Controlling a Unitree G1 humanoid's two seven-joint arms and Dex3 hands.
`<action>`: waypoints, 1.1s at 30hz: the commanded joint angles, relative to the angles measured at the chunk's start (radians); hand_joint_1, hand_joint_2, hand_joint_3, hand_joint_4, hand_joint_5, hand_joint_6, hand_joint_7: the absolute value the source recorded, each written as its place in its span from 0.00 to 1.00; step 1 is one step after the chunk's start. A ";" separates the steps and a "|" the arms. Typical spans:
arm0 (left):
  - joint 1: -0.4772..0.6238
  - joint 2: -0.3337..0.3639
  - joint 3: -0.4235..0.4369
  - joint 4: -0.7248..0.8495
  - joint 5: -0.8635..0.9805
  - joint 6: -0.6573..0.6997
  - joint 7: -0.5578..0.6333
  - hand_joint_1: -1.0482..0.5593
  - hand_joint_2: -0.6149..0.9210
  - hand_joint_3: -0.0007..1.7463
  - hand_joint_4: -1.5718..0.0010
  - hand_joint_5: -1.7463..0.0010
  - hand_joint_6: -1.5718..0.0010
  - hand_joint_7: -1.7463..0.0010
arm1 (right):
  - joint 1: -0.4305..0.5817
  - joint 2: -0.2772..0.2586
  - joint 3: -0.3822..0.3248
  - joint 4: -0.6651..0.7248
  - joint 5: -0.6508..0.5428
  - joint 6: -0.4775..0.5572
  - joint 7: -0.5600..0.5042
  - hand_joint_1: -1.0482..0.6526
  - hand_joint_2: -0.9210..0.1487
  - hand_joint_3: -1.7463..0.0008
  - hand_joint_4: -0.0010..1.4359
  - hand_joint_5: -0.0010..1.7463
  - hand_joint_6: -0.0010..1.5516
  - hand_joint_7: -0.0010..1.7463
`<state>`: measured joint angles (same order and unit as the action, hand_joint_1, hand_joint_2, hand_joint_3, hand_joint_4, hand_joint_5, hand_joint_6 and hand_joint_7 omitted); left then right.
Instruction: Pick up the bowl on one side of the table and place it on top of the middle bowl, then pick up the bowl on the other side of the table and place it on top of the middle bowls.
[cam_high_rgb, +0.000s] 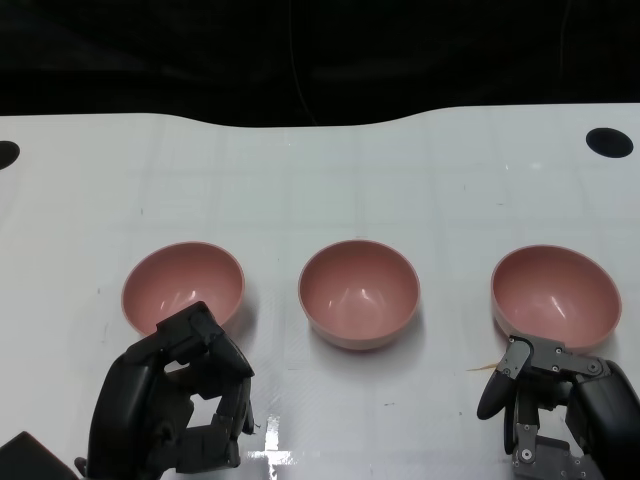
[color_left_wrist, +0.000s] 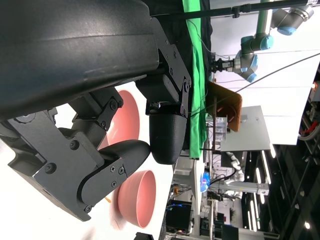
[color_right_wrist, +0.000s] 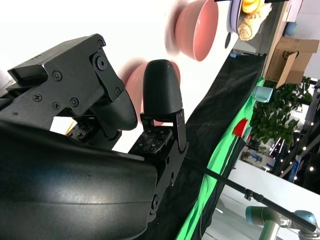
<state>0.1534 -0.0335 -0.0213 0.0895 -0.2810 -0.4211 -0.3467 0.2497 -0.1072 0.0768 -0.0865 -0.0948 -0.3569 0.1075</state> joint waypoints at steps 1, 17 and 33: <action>-0.004 0.012 0.009 0.002 -0.001 -0.002 -0.009 0.51 0.62 0.81 0.37 0.02 0.45 0.11 | -0.002 -0.008 -0.011 0.003 0.002 -0.012 -0.005 0.60 0.66 0.07 0.67 0.98 0.57 0.80; -0.002 0.014 0.010 -0.004 -0.002 0.002 -0.009 0.51 0.63 0.80 0.37 0.02 0.45 0.11 | -0.004 -0.009 -0.012 0.005 0.001 -0.014 -0.004 0.60 0.67 0.06 0.67 0.98 0.58 0.79; -0.004 0.010 0.012 0.003 0.005 -0.008 -0.006 0.52 0.61 0.82 0.37 0.01 0.46 0.11 | -0.015 -0.042 -0.023 0.008 -0.071 -0.056 -0.029 0.53 0.40 0.45 0.45 0.72 0.42 0.54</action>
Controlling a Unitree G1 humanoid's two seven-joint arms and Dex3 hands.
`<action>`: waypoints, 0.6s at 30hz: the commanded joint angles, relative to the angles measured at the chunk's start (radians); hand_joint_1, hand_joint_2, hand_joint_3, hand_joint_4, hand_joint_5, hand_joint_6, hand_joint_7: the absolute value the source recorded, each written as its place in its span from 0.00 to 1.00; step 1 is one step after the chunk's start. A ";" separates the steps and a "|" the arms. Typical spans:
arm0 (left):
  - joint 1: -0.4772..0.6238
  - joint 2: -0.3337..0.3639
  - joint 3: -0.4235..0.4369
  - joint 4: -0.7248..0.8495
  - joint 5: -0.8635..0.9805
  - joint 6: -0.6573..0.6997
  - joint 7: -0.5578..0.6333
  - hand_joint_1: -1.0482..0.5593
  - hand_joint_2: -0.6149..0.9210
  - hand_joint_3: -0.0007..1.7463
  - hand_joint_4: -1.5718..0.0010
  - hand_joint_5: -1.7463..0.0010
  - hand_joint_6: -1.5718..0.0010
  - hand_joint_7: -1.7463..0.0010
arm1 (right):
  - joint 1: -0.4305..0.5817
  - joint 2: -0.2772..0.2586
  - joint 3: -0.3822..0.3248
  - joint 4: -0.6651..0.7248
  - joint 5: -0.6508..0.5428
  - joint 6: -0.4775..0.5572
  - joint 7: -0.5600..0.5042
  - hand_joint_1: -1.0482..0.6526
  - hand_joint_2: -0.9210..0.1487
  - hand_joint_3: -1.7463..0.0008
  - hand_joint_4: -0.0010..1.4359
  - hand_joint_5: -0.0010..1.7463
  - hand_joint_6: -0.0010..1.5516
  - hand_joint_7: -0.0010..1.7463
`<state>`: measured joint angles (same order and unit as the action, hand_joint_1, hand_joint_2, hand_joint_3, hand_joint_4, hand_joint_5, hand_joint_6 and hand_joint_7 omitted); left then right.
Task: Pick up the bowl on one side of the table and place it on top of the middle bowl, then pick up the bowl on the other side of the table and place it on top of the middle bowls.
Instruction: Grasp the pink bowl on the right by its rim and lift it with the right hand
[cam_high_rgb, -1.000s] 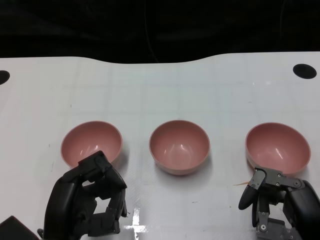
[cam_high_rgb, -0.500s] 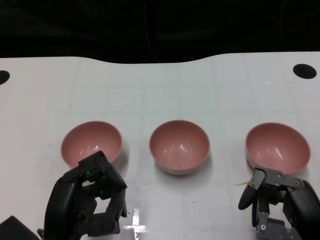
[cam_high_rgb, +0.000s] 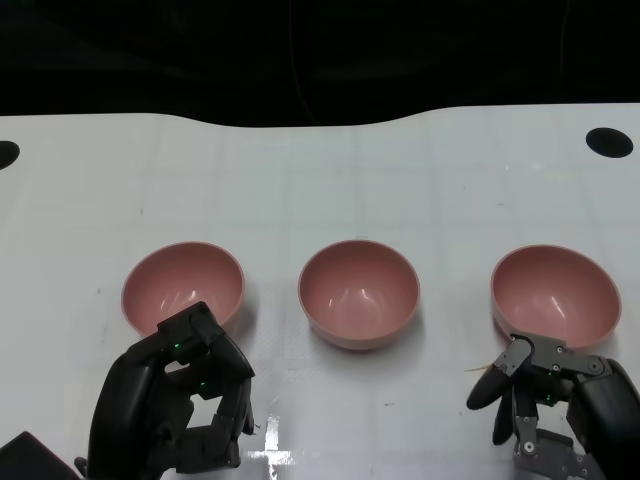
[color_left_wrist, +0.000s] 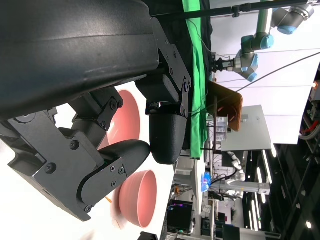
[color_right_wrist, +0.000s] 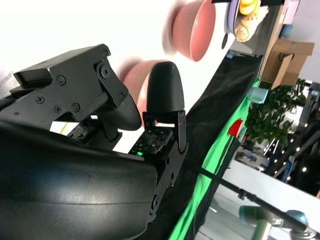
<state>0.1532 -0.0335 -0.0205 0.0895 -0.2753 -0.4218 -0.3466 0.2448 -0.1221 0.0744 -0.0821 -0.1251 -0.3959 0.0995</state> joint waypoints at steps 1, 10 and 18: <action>-0.005 0.010 0.011 0.004 0.001 -0.009 -0.005 0.51 0.61 0.82 0.37 0.01 0.45 0.11 | -0.012 -0.037 -0.023 0.002 -0.065 -0.020 -0.029 0.52 0.36 0.51 0.41 0.69 0.39 0.52; -0.009 0.007 0.009 0.009 0.007 -0.015 -0.004 0.51 0.62 0.81 0.37 0.01 0.46 0.10 | -0.014 -0.067 -0.047 -0.055 -0.226 0.026 -0.102 0.36 0.09 0.99 0.17 0.47 0.20 0.25; -0.014 0.006 0.009 0.021 0.007 -0.012 -0.002 0.52 0.62 0.82 0.37 0.01 0.45 0.11 | -0.045 -0.124 -0.058 -0.090 -0.432 0.059 -0.175 0.25 0.11 1.00 0.02 0.43 0.12 0.14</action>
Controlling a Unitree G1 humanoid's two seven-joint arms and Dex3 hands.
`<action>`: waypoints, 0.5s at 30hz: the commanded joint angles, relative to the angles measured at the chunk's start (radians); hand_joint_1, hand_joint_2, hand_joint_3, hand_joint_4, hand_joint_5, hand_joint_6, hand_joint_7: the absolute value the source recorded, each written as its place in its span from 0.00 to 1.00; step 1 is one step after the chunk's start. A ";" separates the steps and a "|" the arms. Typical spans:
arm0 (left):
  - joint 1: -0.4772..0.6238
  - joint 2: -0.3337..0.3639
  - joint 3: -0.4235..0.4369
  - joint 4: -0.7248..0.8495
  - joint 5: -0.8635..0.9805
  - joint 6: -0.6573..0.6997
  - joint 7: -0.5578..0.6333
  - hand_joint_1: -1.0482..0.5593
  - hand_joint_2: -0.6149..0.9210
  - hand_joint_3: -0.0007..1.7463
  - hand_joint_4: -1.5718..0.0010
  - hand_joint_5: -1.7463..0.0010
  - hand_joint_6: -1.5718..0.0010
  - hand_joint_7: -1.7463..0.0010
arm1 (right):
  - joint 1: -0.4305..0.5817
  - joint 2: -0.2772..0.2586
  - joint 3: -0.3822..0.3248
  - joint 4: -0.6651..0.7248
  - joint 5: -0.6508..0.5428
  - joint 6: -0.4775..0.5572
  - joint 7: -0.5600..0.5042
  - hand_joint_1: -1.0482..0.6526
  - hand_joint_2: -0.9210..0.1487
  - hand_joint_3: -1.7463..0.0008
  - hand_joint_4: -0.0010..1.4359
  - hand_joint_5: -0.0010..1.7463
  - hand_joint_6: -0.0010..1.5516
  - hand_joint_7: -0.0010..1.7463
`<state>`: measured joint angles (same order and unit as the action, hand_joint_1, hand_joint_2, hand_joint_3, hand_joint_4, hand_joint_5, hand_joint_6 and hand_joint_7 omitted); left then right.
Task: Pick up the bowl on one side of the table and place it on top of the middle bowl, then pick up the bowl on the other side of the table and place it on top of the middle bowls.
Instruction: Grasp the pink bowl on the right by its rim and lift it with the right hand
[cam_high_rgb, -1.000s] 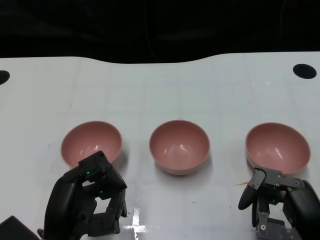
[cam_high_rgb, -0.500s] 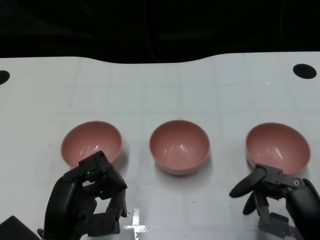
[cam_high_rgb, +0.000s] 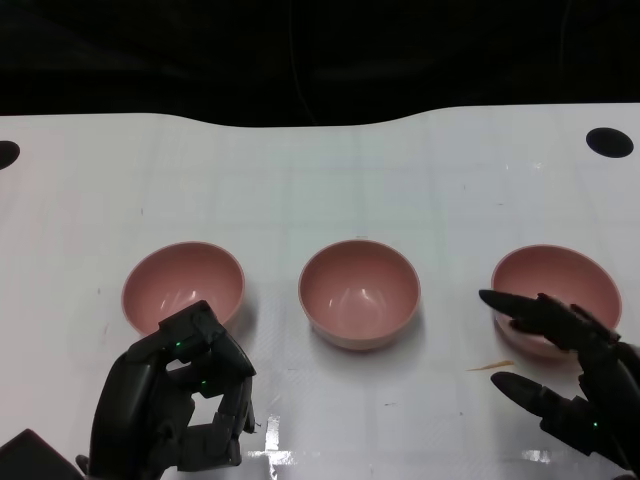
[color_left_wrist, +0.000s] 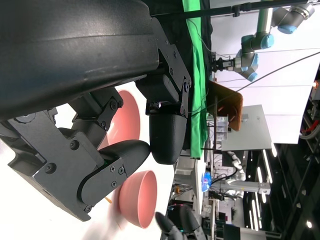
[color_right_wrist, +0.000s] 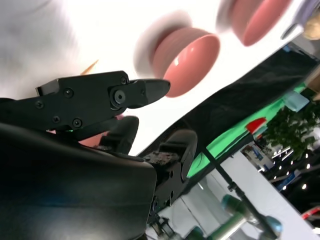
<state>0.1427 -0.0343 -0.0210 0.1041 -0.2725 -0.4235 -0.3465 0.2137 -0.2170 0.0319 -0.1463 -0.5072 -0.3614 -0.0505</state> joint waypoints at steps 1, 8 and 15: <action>-0.004 0.007 0.010 0.008 0.004 -0.011 -0.003 0.52 0.62 0.82 0.37 0.01 0.45 0.11 | -0.018 -0.034 -0.015 -0.032 -0.069 0.035 -0.030 0.25 0.11 1.00 0.01 0.43 0.11 0.14; -0.010 0.008 0.013 0.021 -0.007 -0.017 -0.013 0.51 0.61 0.81 0.36 0.02 0.45 0.12 | -0.062 -0.062 0.016 -0.087 -0.264 0.189 -0.025 0.22 0.12 1.00 0.00 0.38 0.10 0.13; -0.006 0.007 0.011 0.015 -0.002 -0.016 -0.007 0.52 0.61 0.81 0.36 0.02 0.44 0.12 | -0.141 -0.100 0.078 -0.026 -0.456 0.338 -0.005 0.22 0.11 1.00 0.01 0.38 0.12 0.12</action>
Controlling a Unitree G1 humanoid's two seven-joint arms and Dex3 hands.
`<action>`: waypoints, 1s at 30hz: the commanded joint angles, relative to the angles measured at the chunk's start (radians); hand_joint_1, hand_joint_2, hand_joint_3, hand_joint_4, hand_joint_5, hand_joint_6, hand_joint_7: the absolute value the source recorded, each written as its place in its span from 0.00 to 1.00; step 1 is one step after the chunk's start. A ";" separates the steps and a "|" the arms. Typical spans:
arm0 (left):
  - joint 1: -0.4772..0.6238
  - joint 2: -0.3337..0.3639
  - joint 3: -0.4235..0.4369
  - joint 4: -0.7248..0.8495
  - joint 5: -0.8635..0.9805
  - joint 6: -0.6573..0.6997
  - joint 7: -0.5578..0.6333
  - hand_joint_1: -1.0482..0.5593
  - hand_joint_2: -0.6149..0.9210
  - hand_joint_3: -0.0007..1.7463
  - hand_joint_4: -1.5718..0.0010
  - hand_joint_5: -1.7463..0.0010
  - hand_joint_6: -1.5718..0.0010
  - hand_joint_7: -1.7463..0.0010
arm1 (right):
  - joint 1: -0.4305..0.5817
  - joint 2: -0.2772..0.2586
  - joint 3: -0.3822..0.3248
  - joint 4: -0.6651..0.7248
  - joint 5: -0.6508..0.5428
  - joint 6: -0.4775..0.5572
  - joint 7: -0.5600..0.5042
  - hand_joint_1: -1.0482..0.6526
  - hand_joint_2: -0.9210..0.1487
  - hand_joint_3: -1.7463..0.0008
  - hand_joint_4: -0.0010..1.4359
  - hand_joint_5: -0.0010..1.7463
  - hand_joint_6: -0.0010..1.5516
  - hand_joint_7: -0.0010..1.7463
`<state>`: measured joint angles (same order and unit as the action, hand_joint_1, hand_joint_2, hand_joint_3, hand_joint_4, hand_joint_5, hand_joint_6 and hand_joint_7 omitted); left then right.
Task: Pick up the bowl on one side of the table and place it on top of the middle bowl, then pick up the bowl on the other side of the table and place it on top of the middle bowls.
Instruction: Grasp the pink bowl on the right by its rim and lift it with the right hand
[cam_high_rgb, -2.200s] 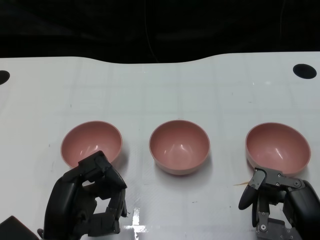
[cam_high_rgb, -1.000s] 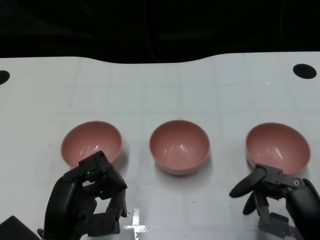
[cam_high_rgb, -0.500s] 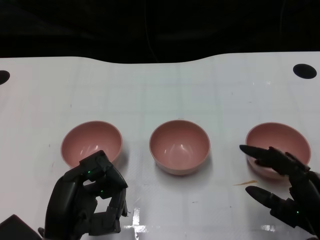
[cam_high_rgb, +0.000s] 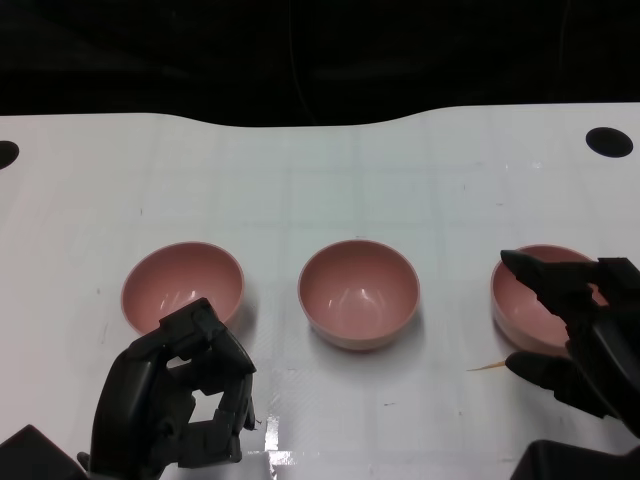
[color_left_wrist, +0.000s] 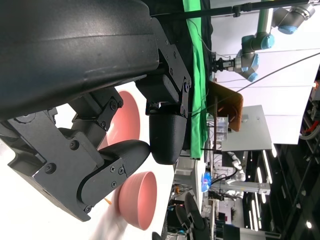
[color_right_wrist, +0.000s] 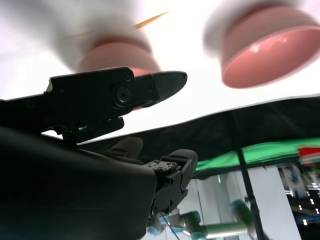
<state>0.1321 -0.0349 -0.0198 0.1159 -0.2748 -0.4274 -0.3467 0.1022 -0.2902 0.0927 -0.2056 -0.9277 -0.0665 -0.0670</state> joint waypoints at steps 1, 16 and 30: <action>0.005 0.007 0.010 0.004 0.003 -0.013 -0.005 0.52 0.61 0.81 0.36 0.02 0.44 0.12 | -0.042 -0.032 0.027 0.052 -0.052 0.058 0.013 0.22 0.11 1.00 0.01 0.39 0.12 0.12; 0.008 0.006 0.005 -0.002 0.006 -0.012 -0.002 0.52 0.61 0.82 0.36 0.02 0.45 0.12 | -0.202 -0.092 0.173 0.320 -0.133 0.216 0.043 0.26 0.08 1.00 0.15 0.24 0.25 0.02; 0.006 0.006 0.006 0.001 0.008 -0.022 -0.002 0.53 0.63 0.79 0.37 0.02 0.44 0.14 | -0.339 -0.113 0.218 0.623 0.001 0.029 -0.232 0.49 0.00 0.92 0.62 0.96 0.73 0.26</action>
<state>0.1325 -0.0365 -0.0220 0.1147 -0.2722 -0.4396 -0.3465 -0.2195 -0.3765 0.3144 0.4026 -0.9424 -0.0278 -0.2761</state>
